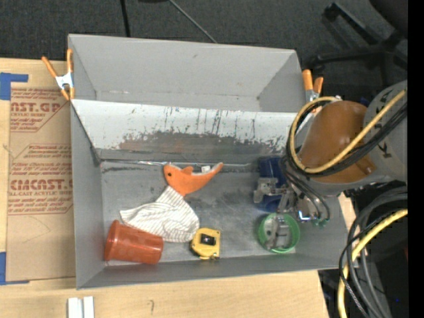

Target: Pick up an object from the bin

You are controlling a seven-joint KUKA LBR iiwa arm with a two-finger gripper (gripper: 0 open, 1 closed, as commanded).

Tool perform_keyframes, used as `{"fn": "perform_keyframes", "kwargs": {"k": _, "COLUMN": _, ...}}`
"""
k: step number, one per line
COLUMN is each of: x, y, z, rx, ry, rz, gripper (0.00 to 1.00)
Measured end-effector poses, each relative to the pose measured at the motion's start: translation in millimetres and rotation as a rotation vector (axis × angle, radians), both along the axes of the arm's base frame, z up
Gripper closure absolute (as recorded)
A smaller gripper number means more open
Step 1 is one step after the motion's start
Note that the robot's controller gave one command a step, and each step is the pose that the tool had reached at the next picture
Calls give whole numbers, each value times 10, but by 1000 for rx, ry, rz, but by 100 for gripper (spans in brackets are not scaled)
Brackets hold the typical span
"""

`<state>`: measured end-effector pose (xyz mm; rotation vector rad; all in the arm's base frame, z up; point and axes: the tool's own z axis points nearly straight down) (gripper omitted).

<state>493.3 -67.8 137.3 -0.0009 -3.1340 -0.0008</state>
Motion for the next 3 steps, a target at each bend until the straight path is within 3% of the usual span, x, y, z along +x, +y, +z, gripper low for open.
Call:
{"fn": "perform_keyframes", "kwargs": {"k": 1, "x": 20, "y": 1, "z": 40, "rx": -1, "ry": -8, "rz": 1, "gripper": 0}}
{"fn": "perform_keyframes", "kwargs": {"k": 2, "x": 592, "y": -452, "z": -361, "rx": 0, "ry": -15, "rz": -42, "gripper": 0}}
{"fn": "perform_keyframes", "kwargs": {"k": 3, "x": 845, "y": -508, "z": -563, "rx": 16, "ry": -3, "rz": -56, "gripper": 0}}
